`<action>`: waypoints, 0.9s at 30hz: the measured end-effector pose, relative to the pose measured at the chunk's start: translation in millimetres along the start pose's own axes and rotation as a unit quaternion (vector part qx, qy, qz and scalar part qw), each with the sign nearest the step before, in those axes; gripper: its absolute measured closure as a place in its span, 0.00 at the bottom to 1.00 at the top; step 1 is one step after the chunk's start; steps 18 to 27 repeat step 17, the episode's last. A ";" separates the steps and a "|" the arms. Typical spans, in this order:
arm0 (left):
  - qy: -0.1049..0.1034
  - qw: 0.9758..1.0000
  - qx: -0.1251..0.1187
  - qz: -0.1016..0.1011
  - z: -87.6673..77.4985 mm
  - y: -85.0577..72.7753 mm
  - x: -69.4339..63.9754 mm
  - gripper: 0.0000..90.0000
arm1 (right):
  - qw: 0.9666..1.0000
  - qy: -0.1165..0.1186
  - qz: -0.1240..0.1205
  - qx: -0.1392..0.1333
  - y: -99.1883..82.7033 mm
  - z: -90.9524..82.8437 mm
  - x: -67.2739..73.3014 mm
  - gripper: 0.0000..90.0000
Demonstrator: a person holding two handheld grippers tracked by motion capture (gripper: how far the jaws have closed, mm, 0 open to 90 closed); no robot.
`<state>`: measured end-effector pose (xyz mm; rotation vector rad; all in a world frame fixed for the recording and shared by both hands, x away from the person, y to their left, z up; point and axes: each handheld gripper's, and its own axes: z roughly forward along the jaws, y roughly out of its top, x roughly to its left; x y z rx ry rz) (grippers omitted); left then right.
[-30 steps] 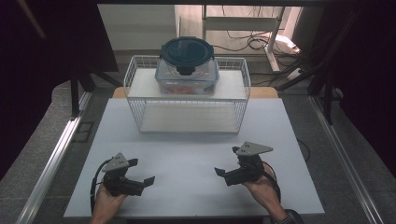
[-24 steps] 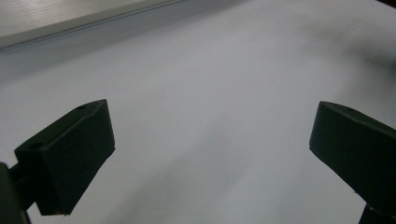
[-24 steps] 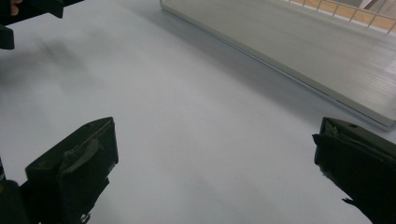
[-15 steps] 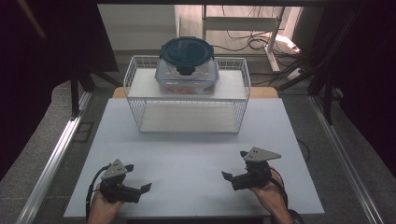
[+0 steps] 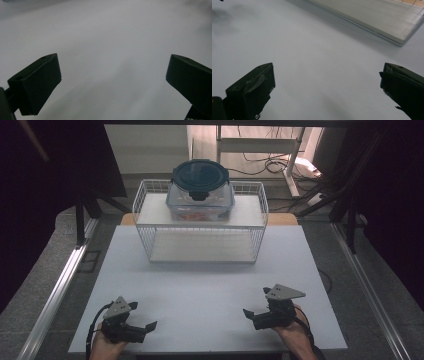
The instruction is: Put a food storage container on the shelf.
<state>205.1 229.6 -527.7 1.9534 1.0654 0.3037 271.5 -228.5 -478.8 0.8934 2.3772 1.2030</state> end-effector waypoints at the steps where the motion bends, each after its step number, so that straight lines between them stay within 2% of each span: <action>1: -0.002 1.000 0.001 -0.001 0.1 -1.1 0.5 0.00 | 1.000 -0.001 0.003 0.001 -1.7 0.2 0.0 0.00; 10: -0.006 1.000 0.020 -0.006 2.5 -6.9 1.8 0.00 | 1.000 -0.004 0.005 0.029 -16.1 5.9 1.2 0.00; 16: -0.003 0.999 0.039 -0.002 6.3 -7.9 1.5 0.00 | 0.999 -0.005 0.003 0.052 -21.3 11.6 1.1 0.00; 27: -0.002 0.999 0.039 0.001 6.5 -7.5 1.0 0.00 | 0.999 -0.007 0.001 0.054 -21.3 12.0 1.4 0.00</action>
